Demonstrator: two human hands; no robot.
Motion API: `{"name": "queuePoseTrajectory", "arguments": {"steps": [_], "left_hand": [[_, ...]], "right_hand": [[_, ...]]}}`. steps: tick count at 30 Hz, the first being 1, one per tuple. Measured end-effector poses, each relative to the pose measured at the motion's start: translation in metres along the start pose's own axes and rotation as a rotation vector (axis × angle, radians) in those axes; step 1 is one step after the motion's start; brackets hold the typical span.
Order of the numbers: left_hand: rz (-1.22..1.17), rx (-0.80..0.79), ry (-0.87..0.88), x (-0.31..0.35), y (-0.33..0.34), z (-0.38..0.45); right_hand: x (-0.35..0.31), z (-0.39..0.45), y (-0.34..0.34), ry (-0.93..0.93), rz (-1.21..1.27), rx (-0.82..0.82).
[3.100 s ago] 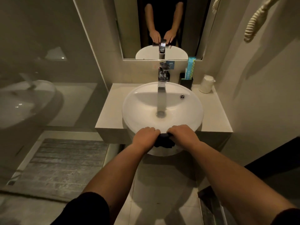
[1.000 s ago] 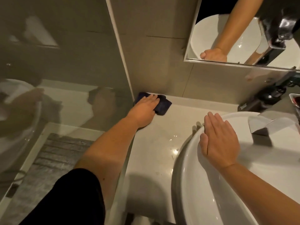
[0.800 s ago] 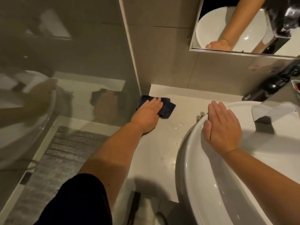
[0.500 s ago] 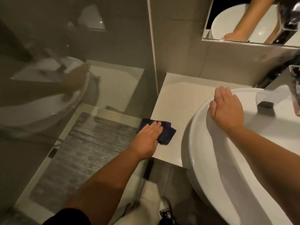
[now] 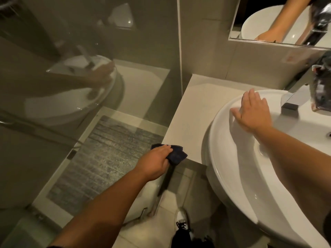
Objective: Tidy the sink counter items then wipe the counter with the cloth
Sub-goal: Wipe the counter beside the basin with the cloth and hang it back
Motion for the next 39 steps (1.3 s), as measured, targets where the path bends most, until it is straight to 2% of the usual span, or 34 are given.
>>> {"name": "queuePoseTrajectory", "arguments": {"steps": [2,5,6,8,11,16,21,24,28,32,39], "left_hand": [[-0.278,0.006,-0.106,-0.009,-0.013,0.001],[-0.859,0.059,-0.323,-0.016,-0.035,0.014],[-0.984,0.09,-0.36,-0.02,-0.043,0.025],[-1.067,0.163,-0.39,-0.019,-0.067,0.051],[-0.989,0.21,-0.302,0.002,-0.108,0.106],[-0.525,0.304,-0.113,0.047,-0.154,0.213],[-0.033,0.096,0.04,0.07,-0.129,0.313],[0.116,-0.005,0.122,0.081,-0.107,0.345],[0.291,-0.008,0.255,0.087,-0.079,0.351],[0.262,0.011,0.368,0.08,-0.067,0.334],[0.18,-0.003,0.347,0.066,-0.036,0.241]], "right_hand": [[-0.001,-0.002,-0.003,0.003,0.003,-0.011],[-0.001,-0.002,-0.002,0.008,-0.011,-0.02],[0.0,-0.001,-0.001,0.009,-0.011,-0.021],[0.0,0.0,-0.001,0.016,-0.018,-0.017],[0.002,0.004,0.001,0.021,-0.043,-0.008],[0.012,0.008,0.013,0.103,-0.044,0.009],[0.016,0.009,0.018,0.154,-0.075,0.057],[0.018,0.01,0.02,0.158,-0.094,0.083],[0.018,0.011,0.023,0.148,-0.087,0.105],[0.018,0.01,0.021,0.144,-0.084,0.137],[0.017,0.007,0.017,0.129,-0.074,0.161]]}}
Point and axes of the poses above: each hand's wrist, its own z-axis towards the middle knuckle, its own y-axis out of the palm, x = y × z, the point moved 8 cm from there along z, towards the middle knuckle, and after that the axes turned 8 degrees about -x, right-handed, at the moved point
